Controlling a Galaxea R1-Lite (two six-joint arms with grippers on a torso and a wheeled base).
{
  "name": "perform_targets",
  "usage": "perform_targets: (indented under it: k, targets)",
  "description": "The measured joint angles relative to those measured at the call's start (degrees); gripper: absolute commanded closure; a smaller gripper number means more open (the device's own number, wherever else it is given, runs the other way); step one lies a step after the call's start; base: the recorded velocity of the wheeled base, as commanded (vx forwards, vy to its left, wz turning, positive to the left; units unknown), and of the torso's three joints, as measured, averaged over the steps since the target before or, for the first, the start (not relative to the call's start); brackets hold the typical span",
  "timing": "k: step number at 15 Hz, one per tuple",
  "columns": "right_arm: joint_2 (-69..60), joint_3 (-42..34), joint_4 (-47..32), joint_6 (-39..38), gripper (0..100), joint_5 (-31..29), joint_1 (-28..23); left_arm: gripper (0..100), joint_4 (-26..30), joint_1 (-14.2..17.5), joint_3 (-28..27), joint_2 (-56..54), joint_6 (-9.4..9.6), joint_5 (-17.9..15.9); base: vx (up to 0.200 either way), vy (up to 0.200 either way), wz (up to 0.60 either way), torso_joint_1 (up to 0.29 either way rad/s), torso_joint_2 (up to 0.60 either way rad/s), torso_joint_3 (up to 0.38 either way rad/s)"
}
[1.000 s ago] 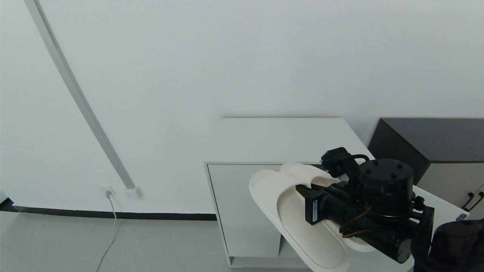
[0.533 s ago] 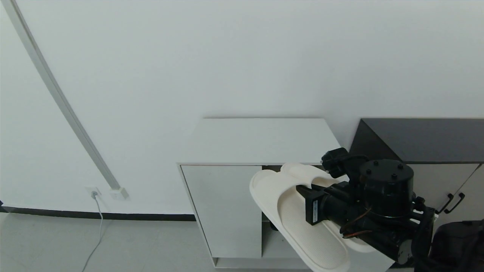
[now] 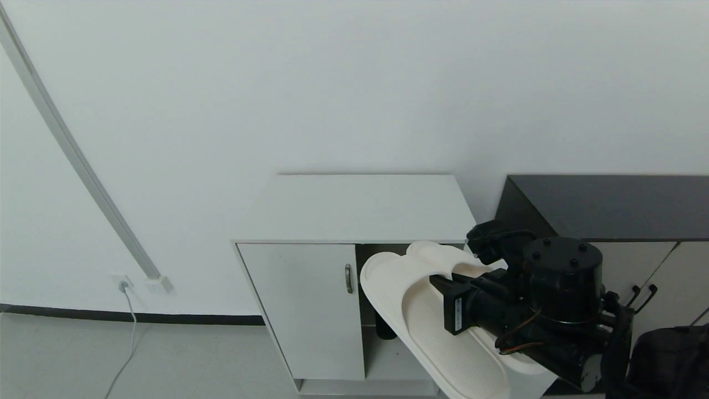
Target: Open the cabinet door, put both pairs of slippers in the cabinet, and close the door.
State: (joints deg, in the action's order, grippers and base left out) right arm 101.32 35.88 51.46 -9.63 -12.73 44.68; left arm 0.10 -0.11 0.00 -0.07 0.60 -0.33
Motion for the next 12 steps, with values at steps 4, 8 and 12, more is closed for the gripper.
perform_targets:
  k: [4, 8, 12]
  targets:
    - [0.00, -0.07, 0.05, -0.18, 100, 0.01, -0.02, 100, 0.00, -0.02, 0.00, 0.00, 0.02, 0.00, 0.000, 0.000, 0.00, 0.000, 0.00, 0.000]
    - [-0.02, -0.05, 0.02, -0.07, 100, -0.02, -0.11, 100, 0.00, 0.00, 0.00, 0.00, 0.00, 0.00, 0.000, 0.000, 0.00, 0.000, 0.00, 0.000]
    - [0.00, -0.11, 0.02, -0.05, 100, -0.02, -0.13, 100, 0.00, 0.00, 0.00, 0.00, 0.00, 0.00, 0.000, 0.000, 0.00, 0.000, 0.00, 0.000]
